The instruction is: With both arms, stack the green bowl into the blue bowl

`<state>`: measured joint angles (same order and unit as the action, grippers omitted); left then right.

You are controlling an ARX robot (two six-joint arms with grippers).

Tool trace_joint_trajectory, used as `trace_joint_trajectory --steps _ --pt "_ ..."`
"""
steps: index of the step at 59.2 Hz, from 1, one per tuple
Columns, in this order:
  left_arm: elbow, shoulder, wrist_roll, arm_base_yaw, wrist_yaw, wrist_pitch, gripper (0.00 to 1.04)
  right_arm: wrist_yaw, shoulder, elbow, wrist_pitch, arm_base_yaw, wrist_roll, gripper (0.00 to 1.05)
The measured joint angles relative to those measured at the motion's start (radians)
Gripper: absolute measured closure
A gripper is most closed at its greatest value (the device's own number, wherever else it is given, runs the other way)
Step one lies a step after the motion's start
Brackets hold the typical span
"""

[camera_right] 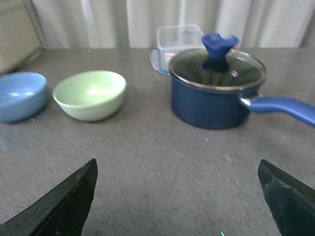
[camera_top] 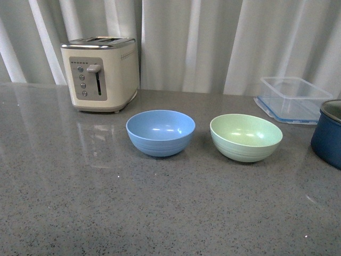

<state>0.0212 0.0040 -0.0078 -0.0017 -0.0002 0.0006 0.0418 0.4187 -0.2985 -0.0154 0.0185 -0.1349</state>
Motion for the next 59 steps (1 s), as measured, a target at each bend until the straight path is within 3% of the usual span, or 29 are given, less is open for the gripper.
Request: trace_joint_trajectory --steps 5,17,31,56,59 --pt "0.0 -0.001 0.0 0.0 -0.001 0.0 0.05 0.095 0.194 -0.13 -0.002 -0.003 -0.104 0.1" --pt "0.0 -0.001 0.002 0.0 0.0 0.0 0.07 0.124 0.675 -0.406 0.011 0.042 -0.283 0.1" --pt "0.0 -0.001 0.003 0.0 0.0 0.0 0.07 0.008 1.118 -0.697 0.002 0.093 -0.367 0.1" --pt "0.0 -0.001 0.003 0.0 0.0 0.0 0.07 -0.151 1.452 -0.903 -0.036 0.122 -0.354 0.1" --pt "0.0 -0.001 0.003 0.0 0.0 0.0 0.07 -0.161 1.472 -0.919 -0.048 0.123 -0.353 0.14"
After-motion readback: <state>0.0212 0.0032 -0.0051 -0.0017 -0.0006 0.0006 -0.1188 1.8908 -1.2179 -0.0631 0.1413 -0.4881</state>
